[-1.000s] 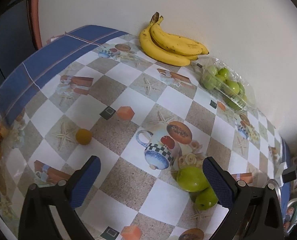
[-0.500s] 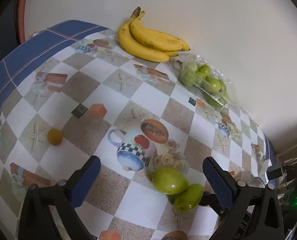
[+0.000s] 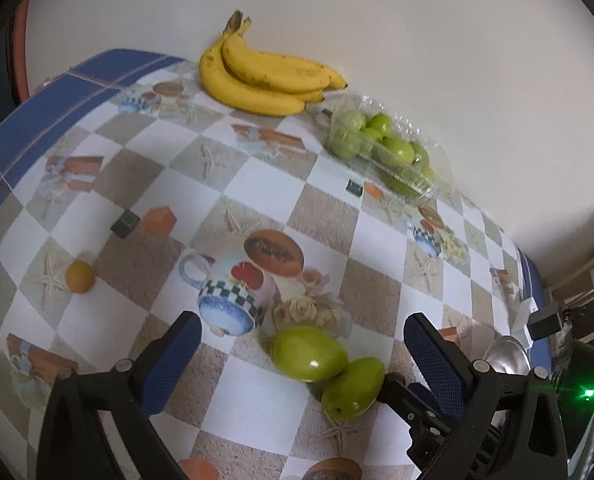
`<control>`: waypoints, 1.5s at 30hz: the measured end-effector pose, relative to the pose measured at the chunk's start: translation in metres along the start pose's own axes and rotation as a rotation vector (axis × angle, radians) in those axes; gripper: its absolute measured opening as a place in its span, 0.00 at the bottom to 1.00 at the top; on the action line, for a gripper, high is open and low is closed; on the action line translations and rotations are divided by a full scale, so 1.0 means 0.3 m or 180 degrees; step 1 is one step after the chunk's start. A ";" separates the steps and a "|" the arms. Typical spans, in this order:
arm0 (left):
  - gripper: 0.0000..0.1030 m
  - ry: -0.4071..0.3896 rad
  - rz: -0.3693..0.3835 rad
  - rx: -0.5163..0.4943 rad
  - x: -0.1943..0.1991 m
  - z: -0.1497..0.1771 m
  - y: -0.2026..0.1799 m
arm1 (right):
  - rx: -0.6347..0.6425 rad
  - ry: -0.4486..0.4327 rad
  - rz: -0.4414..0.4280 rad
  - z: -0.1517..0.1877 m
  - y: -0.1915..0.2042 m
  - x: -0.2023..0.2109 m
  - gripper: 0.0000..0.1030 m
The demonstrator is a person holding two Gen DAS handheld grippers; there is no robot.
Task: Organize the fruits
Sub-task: 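Grasp the dark plum with the right tool while the left tool closes on the green mango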
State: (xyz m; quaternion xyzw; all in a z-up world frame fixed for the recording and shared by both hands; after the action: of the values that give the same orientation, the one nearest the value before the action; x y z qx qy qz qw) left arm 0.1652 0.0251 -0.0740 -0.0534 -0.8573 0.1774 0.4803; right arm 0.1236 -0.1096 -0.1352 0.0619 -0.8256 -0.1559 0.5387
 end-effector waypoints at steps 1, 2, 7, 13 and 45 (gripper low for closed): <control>0.98 0.0045 0.0007 0.0025 -0.005 0.005 0.001 | -0.0007 0.0002 -0.0006 -0.001 0.000 -0.001 0.30; 0.96 0.0071 0.0026 0.0044 -0.009 0.009 0.001 | -0.0012 0.0002 -0.0014 -0.002 0.000 -0.001 0.29; 0.90 0.0194 0.0070 0.0163 -0.020 0.026 0.007 | -0.0028 0.0008 -0.0059 -0.003 0.006 -0.004 0.24; 0.89 0.0248 0.0098 0.0221 -0.018 0.032 0.008 | -0.0051 0.0023 -0.0097 0.002 0.009 -0.004 0.24; 0.66 0.0765 0.0162 0.0173 -0.121 0.182 -0.088 | -0.0290 -0.0034 0.0083 0.067 -0.081 0.173 0.23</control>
State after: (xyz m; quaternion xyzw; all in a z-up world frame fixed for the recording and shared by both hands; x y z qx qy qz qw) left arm 0.1406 -0.0228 -0.1196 -0.0830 -0.7868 0.2050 0.5762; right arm 0.0824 -0.1426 -0.1054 0.0257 -0.8213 -0.1866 0.5386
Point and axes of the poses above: each gripper's, at about its wrist camera, not at the fingertips, and x roughly against the way its jaws point, y to its left, z to its underside, the point moved 8 cm from there along -x, roughly the way its jaws point, and after that the axes turned 1 degree about -y, right-handed, at the moved point
